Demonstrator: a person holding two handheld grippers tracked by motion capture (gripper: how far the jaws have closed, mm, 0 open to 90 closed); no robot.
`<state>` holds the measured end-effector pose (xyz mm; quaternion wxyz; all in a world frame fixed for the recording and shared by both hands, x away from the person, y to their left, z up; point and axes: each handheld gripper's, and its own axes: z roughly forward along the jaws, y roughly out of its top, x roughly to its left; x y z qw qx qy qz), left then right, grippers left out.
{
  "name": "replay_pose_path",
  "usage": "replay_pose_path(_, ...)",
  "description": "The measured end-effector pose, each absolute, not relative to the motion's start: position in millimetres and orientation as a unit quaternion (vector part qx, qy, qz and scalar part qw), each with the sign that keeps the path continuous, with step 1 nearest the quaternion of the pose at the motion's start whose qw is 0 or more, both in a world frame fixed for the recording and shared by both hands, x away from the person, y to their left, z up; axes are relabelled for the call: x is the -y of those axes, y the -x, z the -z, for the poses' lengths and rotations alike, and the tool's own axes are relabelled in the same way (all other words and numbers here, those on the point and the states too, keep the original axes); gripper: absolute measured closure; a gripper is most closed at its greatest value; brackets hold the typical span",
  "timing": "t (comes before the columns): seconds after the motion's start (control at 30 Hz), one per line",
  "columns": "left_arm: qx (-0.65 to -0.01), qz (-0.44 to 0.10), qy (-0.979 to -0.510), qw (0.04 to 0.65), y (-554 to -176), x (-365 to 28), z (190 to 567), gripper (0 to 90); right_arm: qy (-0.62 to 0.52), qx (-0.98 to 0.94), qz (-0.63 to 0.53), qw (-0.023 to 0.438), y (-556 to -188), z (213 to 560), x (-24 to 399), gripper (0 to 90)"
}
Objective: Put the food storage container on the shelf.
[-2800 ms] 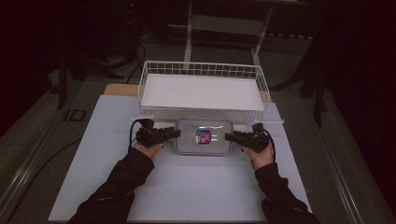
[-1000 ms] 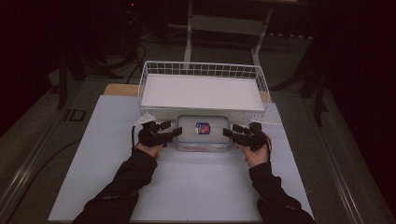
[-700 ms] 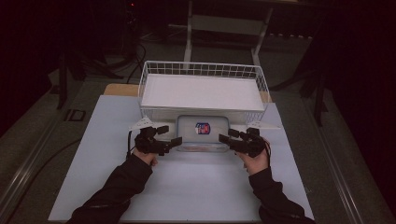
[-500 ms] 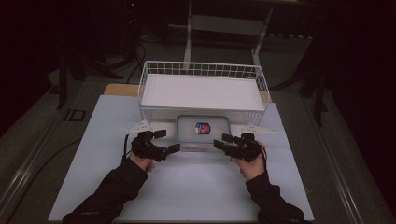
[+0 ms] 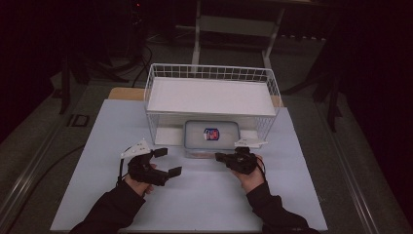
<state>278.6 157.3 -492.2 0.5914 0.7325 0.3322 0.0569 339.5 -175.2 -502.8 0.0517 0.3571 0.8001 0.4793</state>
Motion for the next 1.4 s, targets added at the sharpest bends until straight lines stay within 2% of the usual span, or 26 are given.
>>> replay_pose_path(0.4,-0.340,-0.089,-0.722,0.596,-269.1,-167.3,497.6,0.4,-0.359,-0.808,-0.462,0.075,-357.9,508.5,160.5,89.8)
replay_pose_path(0.77,-0.340,-0.095,-0.726,0.590,-271.2,-167.2,500.6,0.4,-0.386,-0.797,-0.457,0.088,-386.5,512.7,151.2,89.8)
replay_pose_path(0.93,-0.334,-0.115,-0.731,0.583,-270.4,-166.0,500.5,0.5,-0.394,-0.793,-0.455,0.091,-395.6,513.9,147.8,89.8)
replay_pose_path(1.4,-0.337,-0.119,-0.724,0.590,-269.7,-167.9,499.9,0.5,-0.402,-0.791,-0.449,0.108,-414.5,512.8,142.9,89.7)
